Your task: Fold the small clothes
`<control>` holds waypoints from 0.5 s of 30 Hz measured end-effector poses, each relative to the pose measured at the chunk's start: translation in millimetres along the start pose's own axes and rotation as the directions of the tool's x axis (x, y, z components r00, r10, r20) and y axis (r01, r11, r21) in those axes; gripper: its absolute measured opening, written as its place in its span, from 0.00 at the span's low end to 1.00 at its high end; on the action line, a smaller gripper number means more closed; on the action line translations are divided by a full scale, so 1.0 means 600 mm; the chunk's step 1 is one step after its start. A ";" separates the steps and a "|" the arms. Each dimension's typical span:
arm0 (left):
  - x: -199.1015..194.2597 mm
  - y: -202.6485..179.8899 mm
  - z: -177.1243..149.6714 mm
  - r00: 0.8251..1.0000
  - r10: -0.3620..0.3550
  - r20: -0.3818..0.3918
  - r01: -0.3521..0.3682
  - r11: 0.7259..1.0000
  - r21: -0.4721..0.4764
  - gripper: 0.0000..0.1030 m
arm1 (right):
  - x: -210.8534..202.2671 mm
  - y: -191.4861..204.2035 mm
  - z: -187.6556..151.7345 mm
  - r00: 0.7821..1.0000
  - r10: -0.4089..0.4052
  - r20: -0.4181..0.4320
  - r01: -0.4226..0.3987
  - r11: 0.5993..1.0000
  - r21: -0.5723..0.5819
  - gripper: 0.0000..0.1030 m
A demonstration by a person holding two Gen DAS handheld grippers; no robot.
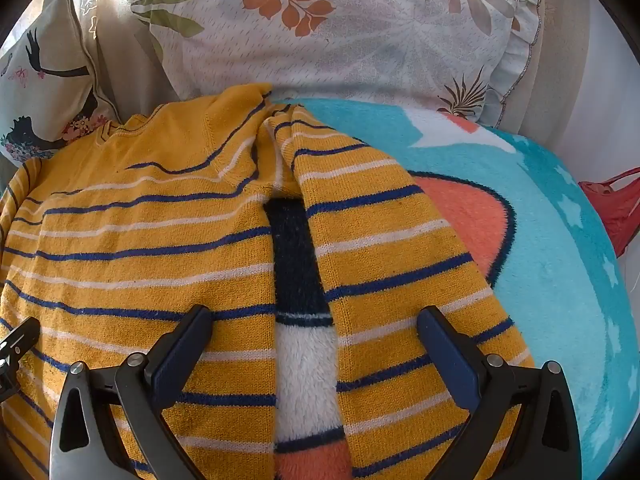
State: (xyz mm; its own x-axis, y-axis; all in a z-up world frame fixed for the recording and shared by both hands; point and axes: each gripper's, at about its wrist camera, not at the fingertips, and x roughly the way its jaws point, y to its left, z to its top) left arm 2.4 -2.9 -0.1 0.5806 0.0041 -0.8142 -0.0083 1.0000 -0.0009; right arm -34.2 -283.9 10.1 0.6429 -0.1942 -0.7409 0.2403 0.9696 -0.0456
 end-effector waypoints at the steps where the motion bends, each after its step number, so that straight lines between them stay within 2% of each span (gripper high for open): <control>1: 0.000 0.000 0.000 1.000 0.001 0.000 -0.001 1.000 0.000 1.00 | 0.000 0.000 0.000 1.000 0.000 0.000 0.000 1.000 0.000 1.00; 15: -0.001 0.006 -0.001 1.000 -0.003 -0.002 0.003 1.000 -0.002 1.00 | 0.000 0.000 0.000 1.000 0.000 0.000 0.000 1.000 0.000 1.00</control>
State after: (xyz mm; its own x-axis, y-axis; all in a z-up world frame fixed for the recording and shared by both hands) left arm 1.6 0.4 -0.2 0.5792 0.0007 -0.8152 -0.0079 1.0000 -0.0048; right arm -34.3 -283.9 10.1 0.6427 -0.1942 -0.7411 0.2405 0.9696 -0.0455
